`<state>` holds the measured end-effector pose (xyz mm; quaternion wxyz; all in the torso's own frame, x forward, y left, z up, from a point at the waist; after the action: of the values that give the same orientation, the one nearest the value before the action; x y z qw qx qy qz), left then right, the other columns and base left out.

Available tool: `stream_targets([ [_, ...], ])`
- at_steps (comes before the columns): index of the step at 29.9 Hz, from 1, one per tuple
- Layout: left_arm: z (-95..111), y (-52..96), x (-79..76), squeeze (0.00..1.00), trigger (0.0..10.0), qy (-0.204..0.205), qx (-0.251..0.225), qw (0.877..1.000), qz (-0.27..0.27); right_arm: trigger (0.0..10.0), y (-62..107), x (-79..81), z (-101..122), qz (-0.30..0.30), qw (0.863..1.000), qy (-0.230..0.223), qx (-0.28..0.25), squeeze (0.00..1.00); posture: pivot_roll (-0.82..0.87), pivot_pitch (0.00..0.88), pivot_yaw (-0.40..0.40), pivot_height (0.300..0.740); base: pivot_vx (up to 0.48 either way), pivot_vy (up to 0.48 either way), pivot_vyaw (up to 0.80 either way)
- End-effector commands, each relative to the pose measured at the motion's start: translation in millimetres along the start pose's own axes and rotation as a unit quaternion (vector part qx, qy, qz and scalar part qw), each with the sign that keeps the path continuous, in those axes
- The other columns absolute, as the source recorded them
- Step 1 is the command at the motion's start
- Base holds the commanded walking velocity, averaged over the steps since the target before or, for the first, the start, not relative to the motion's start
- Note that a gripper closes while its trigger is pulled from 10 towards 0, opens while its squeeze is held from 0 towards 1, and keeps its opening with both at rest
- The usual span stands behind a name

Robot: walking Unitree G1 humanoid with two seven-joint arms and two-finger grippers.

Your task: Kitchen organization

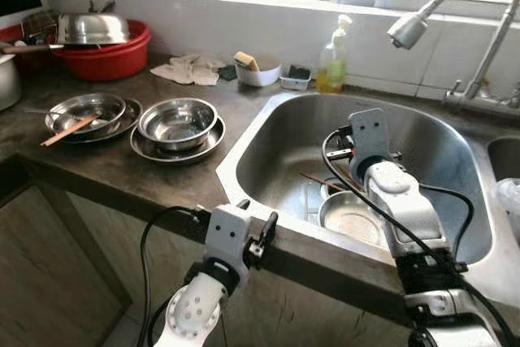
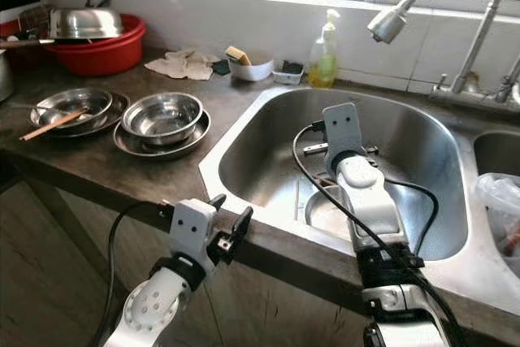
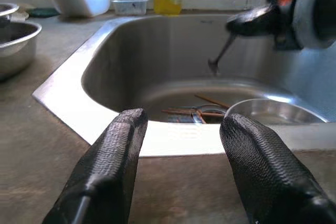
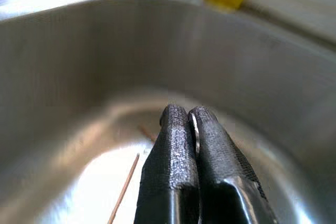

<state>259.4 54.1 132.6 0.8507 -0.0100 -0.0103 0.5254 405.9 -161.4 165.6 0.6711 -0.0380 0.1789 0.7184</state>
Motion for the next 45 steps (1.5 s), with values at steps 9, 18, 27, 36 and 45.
stream_targets([
  [9,4.9,5.2,-5.3,0.00,10.0,-0.001,0.000,1.000,-0.007,10.0,-4.7,2.0,-12.4,0.018,0.999,0.022,0.042,1.00,0.05,0.115,-0.055,0.740,0.000,0.000,0.00],
  [18,7.3,1.5,-4.3,0.00,10.0,-0.004,-0.001,1.000,-0.009,10.0,-1.4,1.2,-1.3,0.009,1.000,-0.004,-0.005,1.00,0.05,0.084,-0.047,0.740,0.000,0.000,0.00],
  [27,6.4,-4.3,1.5,0.00,10.0,-0.015,-0.003,1.000,-0.006,10.0,39.8,-6.6,43.5,-0.023,0.984,-0.077,-0.159,0.00,0.04,0.029,-0.040,0.740,0.000,0.000,0.00],
  [36,9.4,-15.3,4.6,0.00,10.0,-0.013,-0.011,1.000,-0.004,10.0,89.1,4.7,37.5,-0.018,0.972,-0.112,-0.207,0.00,-0.01,0.000,-0.024,0.740,0.000,0.000,0.00],
  [45,15.5,-25.3,6.1,0.00,10.0,-0.012,-0.024,1.000,-0.005,10.0,104.9,2.1,25.9,-0.050,0.969,-0.124,-0.208,0.00,-0.02,0.000,-0.011,0.740,0.000,0.000,0.27],
])
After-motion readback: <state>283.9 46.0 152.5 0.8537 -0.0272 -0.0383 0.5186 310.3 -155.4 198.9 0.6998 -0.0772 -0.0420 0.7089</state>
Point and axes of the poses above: a point about 5 cm out from each wrist's last joint towards the gripper, its own y axis pointing back from the gripper into the wrist, its own z axis along the axis of the wrist's last joint, x = y × z, the point moved 4 cm from there along -y, pointing out of the wrist towards the gripper, and after that the axes turned 3 degrees about y, right-handed, at the moved point
